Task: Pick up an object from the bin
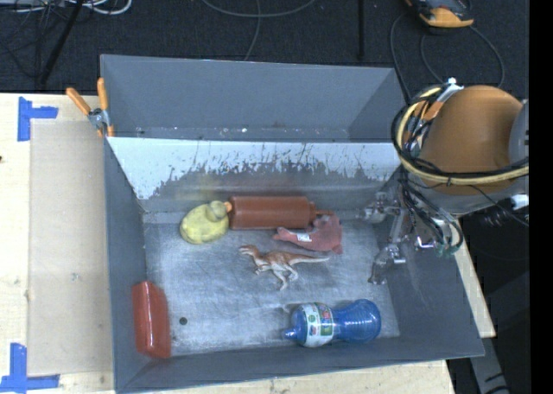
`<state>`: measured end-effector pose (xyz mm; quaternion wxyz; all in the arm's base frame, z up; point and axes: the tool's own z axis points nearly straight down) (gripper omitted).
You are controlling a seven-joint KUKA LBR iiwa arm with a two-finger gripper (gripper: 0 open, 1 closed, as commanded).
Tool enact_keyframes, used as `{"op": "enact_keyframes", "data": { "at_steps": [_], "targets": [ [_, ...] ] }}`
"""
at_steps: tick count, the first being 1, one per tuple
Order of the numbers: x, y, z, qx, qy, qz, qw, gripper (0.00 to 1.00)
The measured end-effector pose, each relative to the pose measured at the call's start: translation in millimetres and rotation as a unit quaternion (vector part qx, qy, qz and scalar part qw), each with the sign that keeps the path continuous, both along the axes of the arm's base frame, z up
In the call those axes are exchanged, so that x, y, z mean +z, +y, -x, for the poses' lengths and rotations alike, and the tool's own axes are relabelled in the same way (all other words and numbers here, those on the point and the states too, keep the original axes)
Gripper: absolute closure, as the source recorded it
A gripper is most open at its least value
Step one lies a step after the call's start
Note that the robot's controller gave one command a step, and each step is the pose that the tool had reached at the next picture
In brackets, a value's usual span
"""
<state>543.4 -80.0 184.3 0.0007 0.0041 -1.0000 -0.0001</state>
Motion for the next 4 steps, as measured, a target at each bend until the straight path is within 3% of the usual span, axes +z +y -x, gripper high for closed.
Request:
{"op": "enact_keyframes", "data": {
  "at_steps": [1,2,3,4],
  "targets": [
    [0.0,0.0,0.0,0.000,0.0000,0.000,1.0000,0.00],
    [-38.5,1.4,-13.9,0.027,-0.0037,0.001,0.9996,0.00],
    [-111.8,8.4,11.9,0.090,-0.0094,0.001,0.9959,0.00],
    [-106.6,5.4,-8.7,0.121,-0.0014,0.000,0.9926,0.00]
  ]
}}
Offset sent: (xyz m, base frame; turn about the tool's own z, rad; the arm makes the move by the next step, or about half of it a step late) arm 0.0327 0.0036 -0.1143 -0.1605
